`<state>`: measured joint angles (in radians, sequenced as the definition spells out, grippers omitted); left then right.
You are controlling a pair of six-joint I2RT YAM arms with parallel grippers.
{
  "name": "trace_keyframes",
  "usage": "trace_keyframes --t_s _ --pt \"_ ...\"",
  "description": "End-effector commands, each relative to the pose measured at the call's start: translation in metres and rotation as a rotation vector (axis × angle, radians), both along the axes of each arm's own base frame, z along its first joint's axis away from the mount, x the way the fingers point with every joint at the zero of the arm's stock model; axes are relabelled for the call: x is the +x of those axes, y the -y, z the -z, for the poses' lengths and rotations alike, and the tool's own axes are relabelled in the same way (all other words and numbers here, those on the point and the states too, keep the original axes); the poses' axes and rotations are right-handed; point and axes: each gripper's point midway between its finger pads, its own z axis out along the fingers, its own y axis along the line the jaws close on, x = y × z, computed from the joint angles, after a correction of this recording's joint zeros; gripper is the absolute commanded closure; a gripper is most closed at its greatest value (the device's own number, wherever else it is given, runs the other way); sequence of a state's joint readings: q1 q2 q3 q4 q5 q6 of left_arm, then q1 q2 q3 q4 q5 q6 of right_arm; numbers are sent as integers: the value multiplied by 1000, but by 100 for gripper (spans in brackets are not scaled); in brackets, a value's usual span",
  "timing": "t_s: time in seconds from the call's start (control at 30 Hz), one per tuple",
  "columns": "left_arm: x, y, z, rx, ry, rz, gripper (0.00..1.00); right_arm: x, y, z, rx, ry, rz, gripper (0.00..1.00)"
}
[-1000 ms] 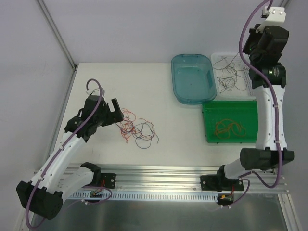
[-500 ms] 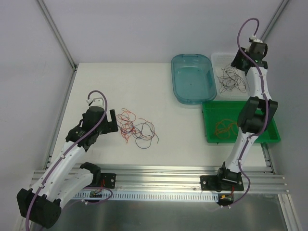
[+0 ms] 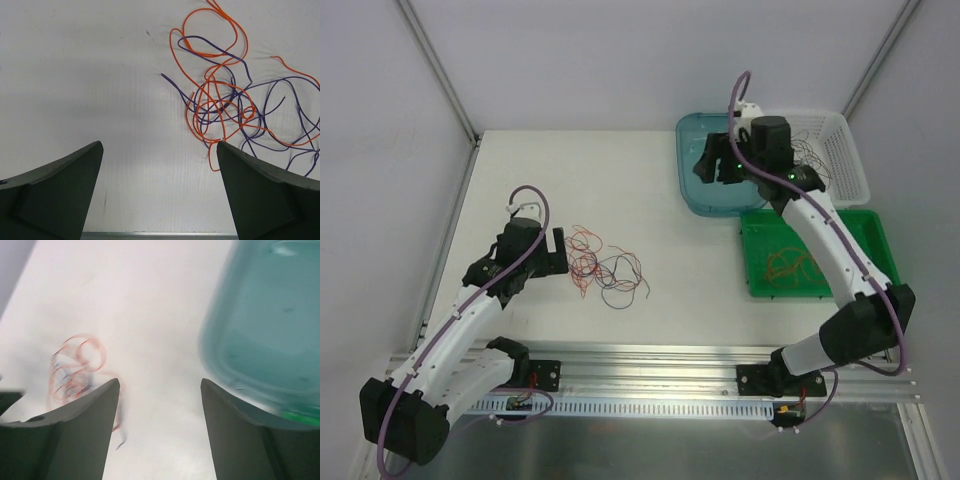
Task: Untangle the cables
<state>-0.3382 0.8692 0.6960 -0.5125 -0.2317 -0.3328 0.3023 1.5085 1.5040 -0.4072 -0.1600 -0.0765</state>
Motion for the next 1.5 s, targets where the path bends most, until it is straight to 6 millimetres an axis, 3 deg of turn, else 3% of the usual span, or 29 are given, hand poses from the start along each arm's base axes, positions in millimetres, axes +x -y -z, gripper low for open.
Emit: trace_keyframes --t_s 0.0,0.07,0.1,0.2,0.23,0.3,0.33,0.4,0.53,0.63,0.73,0.83,0.87,0.93,1.0,1.03,1.13,1.17,1.33,1.37,1.43,1.47 --pt "3 9 -4 -51 2 23 1 -60 -74 46 73 -160 -160 30" --pt "2 12 0 -65 -15 24 1 -84 -101 70 55 -215 -222 30" --pt "1 15 2 -73 -26 34 1 -102 -127 86 24 -248 -275 30" --pt "1 16 7 -70 -52 43 1 -129 -157 115 -38 -299 -344 31" --pt "1 16 8 -69 -58 43 1 -146 -175 132 -65 -337 -404 31" --pt "0 16 11 -65 -71 42 1 -172 -201 143 -104 -344 -516 33" --pt "-1 15 12 -61 -73 38 1 -177 -207 159 -162 -346 -559 33" --pt "-1 13 15 -52 -84 33 1 -191 -222 167 -203 -325 -649 33" --pt "-1 10 20 -35 -105 20 1 -197 -232 197 -250 -353 -693 35" --pt "0 10 22 -27 -117 16 1 -199 -232 218 -276 -385 -695 42" --pt "0 10 24 -22 -130 17 1 -202 -231 228 -299 -393 -702 55" --pt "1 10 25 -19 -134 14 1 -206 -228 232 -311 -390 -704 74" --pt "1 10 25 -20 -136 15 1 -207 -223 235 -317 -391 -698 88" --pt "1 10 26 -18 -137 14 1 -205 -222 223 -302 -352 -685 99" --pt "0 10 25 -20 -134 15 1 -204 -217 214 -303 -331 -671 99" --pt "0 10 25 -22 -135 16 1 -204 -216 198 -282 -299 -670 99" --pt "0 11 25 -25 -133 20 1 -203 -206 176 -270 -257 -643 99" --pt "0 11 25 -25 -134 19 1 -203 -203 157 -248 -223 -632 99" --pt "0 13 25 -34 -137 25 1 -205 -182 105 -201 -134 -579 99" --pt "0 13 25 -36 -138 27 1 -207 -179 82 -156 -90 -569 99" --pt "0 14 25 -38 -138 27 1 -205 -171 66 -127 -43 -533 99" --pt "-1 13 26 -37 -141 28 1 -208 -166 48 -88 -7 -525 99"
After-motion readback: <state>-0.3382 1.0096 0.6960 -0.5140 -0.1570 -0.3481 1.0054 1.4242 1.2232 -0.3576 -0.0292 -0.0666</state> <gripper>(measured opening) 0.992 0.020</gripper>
